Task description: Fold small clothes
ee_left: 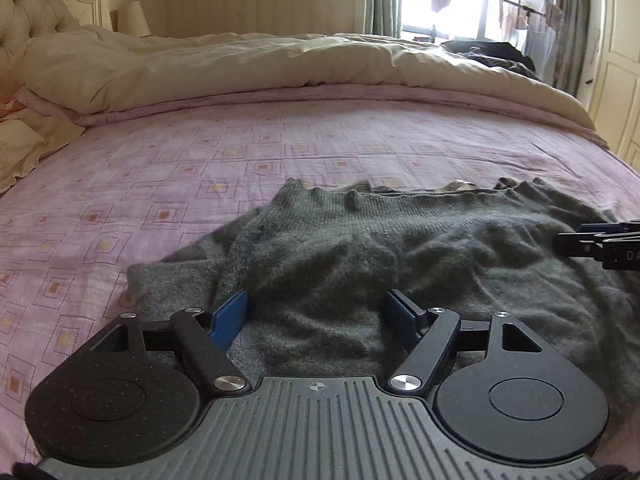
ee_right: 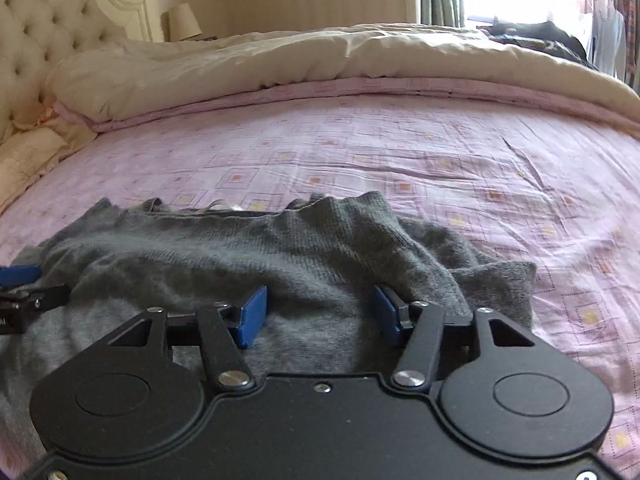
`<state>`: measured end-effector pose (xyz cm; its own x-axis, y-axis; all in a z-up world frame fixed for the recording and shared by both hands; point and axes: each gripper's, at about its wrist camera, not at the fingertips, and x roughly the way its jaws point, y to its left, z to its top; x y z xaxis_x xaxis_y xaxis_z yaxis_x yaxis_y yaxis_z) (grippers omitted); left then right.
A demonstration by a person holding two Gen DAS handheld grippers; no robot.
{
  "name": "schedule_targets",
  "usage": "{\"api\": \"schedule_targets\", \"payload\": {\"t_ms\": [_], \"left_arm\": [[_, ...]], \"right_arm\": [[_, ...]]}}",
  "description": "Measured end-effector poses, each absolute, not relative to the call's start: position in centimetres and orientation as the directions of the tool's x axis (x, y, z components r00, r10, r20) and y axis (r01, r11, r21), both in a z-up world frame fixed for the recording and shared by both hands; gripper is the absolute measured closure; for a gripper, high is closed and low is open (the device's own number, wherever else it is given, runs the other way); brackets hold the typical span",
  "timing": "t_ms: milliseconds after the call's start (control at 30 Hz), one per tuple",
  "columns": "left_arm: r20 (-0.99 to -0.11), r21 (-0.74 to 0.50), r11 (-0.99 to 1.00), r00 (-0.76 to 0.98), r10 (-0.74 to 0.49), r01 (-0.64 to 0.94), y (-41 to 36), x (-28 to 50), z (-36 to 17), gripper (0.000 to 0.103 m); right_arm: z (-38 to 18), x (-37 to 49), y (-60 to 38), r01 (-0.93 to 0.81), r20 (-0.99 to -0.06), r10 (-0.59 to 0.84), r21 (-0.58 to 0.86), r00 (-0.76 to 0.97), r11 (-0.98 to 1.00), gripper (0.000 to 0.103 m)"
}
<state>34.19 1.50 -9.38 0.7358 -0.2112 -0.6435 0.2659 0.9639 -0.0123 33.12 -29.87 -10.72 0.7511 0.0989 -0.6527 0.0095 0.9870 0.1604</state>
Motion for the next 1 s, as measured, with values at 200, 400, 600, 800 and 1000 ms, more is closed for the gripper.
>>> {"api": "schedule_targets", "payload": {"t_ms": [200,400,600,800,1000], "left_arm": [[-0.637,-0.013,0.959,0.737,-0.225,0.282,1.9,33.9,-9.4,0.028],[-0.586,0.004,0.965,0.783,-0.210,0.261,2.0,30.5,-7.1,0.028],[-0.634,0.074,0.958,0.754,-0.170,0.277,2.0,26.6,-8.6,0.028],[-0.592,0.107,0.962,0.794,-0.140,0.250,2.3,23.7,-10.0,0.024],[-0.566,0.015,0.969,0.801,-0.194,0.245,3.6,23.5,-10.5,0.020]], "right_arm": [[-10.2,32.7,-30.4,0.031,-0.648,0.100,0.188,0.755,0.982,0.041],[-7.5,28.4,-28.7,-0.044,-0.583,0.119,0.142,0.804,0.989,0.037],[-10.1,24.0,-27.6,-0.061,-0.651,0.060,0.020,0.757,0.998,0.034],[-10.5,21.6,-28.4,-0.050,-0.630,0.070,0.049,0.774,0.998,0.029],[-8.8,20.0,-32.2,0.026,-0.545,0.127,0.264,0.828,0.964,0.023]]}}
